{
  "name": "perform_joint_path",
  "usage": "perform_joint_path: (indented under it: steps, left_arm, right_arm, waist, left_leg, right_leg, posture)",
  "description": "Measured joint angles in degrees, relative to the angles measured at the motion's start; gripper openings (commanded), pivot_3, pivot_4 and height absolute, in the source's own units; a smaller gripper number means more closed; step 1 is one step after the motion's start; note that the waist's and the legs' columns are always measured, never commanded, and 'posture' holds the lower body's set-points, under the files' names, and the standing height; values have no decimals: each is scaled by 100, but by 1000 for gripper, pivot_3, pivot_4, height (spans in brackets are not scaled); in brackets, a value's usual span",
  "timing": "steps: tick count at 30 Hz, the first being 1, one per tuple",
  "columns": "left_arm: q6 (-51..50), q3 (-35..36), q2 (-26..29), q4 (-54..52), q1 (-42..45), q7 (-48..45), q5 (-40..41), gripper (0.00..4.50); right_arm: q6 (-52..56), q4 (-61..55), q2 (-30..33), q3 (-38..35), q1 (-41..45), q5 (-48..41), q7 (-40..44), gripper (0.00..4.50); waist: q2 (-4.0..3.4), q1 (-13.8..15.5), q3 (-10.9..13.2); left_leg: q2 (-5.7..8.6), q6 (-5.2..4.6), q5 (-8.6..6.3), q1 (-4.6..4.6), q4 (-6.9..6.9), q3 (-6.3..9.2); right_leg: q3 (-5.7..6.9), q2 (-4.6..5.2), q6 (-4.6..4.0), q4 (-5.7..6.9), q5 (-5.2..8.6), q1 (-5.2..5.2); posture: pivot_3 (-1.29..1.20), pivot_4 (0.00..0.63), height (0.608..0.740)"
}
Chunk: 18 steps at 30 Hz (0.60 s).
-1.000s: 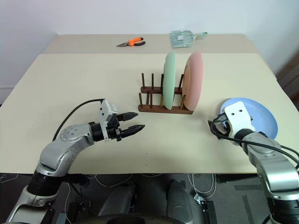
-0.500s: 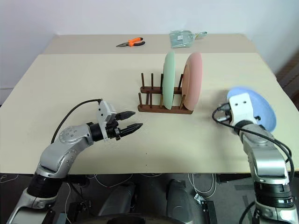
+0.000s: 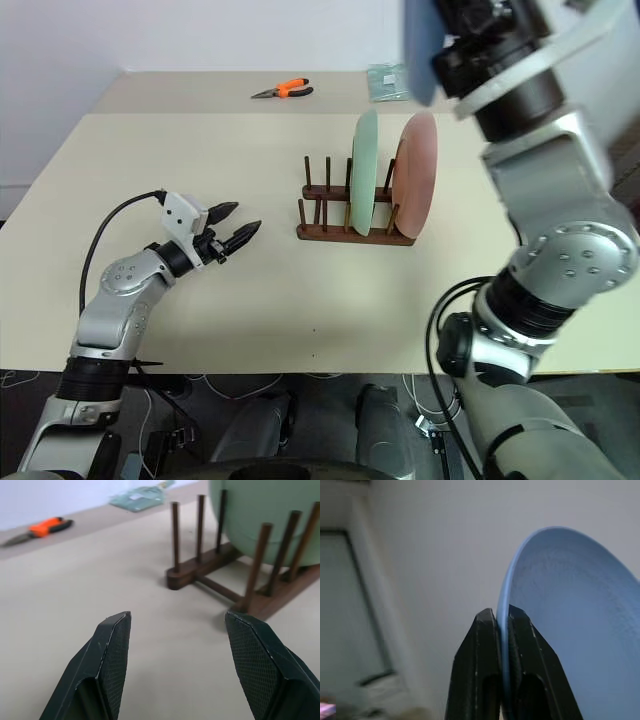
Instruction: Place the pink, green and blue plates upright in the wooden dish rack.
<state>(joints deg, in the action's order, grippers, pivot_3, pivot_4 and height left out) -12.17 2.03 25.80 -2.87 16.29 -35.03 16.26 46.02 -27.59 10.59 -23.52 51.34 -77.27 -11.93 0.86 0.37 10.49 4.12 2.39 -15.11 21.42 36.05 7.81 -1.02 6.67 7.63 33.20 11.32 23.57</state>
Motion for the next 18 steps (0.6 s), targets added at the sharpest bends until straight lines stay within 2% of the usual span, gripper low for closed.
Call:
perform_joint_path:
  steps: [2, 4, 11, 18]
  left_arm:
    - [44, 58, 10, -1, -20, 32, -39, 3072]
    - [50, 76, 9, -43, -60, 38, -62, 3072]
    - [23, 105, 9, -301, -305, 96, -79, 3072]
    - [-38, 105, 12, -507, -420, 121, -70, 3072]
  right_arm:
    - [-313, 241, -755, 291, 24, -298, -669, 11]
    - [-401, 567, -1144, 660, -109, -411, -1152, 11]
    - [-794, 1049, -1630, 965, -412, -461, -1840, 11]
    - [-914, 1189, -1651, 1178, -462, -455, -2020, 11]
  waist:
    - [-5, -61, -1]
    - [-5, -117, -1]
    - [-7, -142, 0]
    - [-9, -153, 1]
  left_leg:
    - [-1, 2, 1, -4, -4, 0]
    - [-1, 4, 2, 0, -6, 0]
    - [-1, 4, 2, 4, -11, -4]
    - [-2, 4, 3, 4, -10, -7]
  right_leg:
    - [-1, -4, 5, 12, -3, 8]
    - [-2, -6, 10, 22, -6, 15]
    - [-5, -11, 12, 27, -8, 27]
    - [-9, -13, 12, 29, -9, 30]
  posture:
    - [0, 150, 740]
    - [0, 150, 740]
    - [0, 150, 740]
    - [0, 150, 740]
